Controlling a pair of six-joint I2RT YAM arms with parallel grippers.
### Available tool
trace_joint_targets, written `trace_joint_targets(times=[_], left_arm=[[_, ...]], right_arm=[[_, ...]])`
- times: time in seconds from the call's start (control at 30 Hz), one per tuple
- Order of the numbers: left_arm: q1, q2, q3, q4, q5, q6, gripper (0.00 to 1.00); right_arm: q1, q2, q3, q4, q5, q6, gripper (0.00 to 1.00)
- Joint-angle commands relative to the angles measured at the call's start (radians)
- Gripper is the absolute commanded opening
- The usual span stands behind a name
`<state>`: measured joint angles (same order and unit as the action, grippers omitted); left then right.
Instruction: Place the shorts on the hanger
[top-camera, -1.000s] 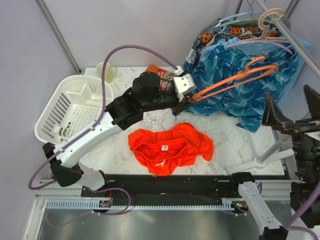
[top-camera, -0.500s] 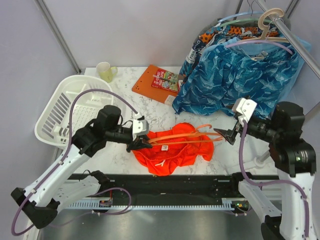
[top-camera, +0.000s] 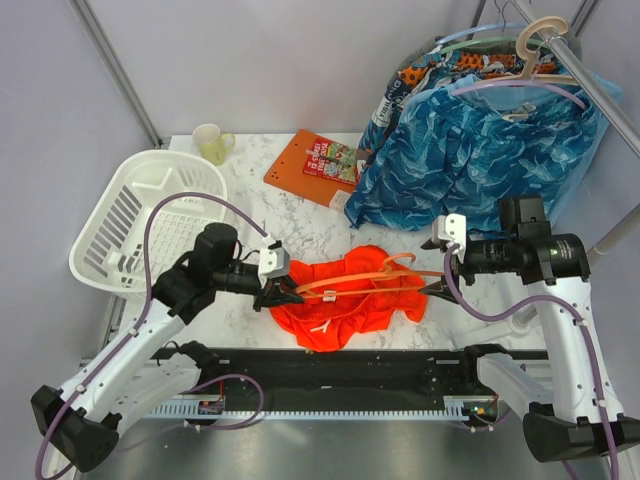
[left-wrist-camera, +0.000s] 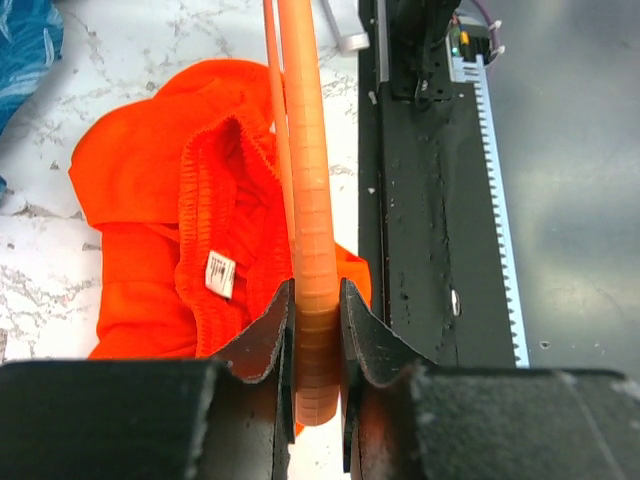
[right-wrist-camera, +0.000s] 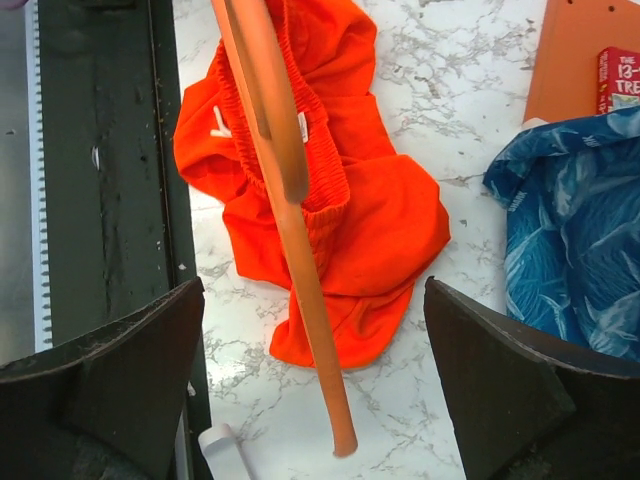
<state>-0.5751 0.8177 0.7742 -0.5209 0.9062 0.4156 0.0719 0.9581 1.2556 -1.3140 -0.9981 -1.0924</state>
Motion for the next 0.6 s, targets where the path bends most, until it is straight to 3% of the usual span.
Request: trace_joint_targets(times=[0.0, 0.13, 0.23, 0.4, 0.53, 0.57], left_arm=[[0.018, -0.019, 0.002, 0.114, 0.102, -0.015, 0.02], [0.021, -0.009, 0.000, 0.169, 0.115, -0.049, 0.02], [0.021, -0.002, -0.007, 0.222, 0.114, -0.089, 0.02], [0.021, 0.030, -0.026, 0.278, 0.102, -0.138, 0.02], [0.021, 0.078, -0.020, 0.311, 0.114, -0.150, 0.02], [0.021, 0.086, -0.018, 0.320, 0.115, -0.164, 0.02]], right_arm=[[0.000, 0.007, -0.051, -0.137, -0.077, -0.159, 0.96], [0.008, 0.040, -0.079, -0.065, -0.134, -0.113, 0.93], [0.011, 0.057, -0.097, 0.060, -0.166, 0.052, 0.86], [0.074, 0.019, -0.145, 0.274, -0.163, 0.355, 0.61], [0.149, -0.016, -0.182, 0.470, -0.114, 0.523, 0.53], [0.161, -0.018, -0.185, 0.489, -0.106, 0.543, 0.46]])
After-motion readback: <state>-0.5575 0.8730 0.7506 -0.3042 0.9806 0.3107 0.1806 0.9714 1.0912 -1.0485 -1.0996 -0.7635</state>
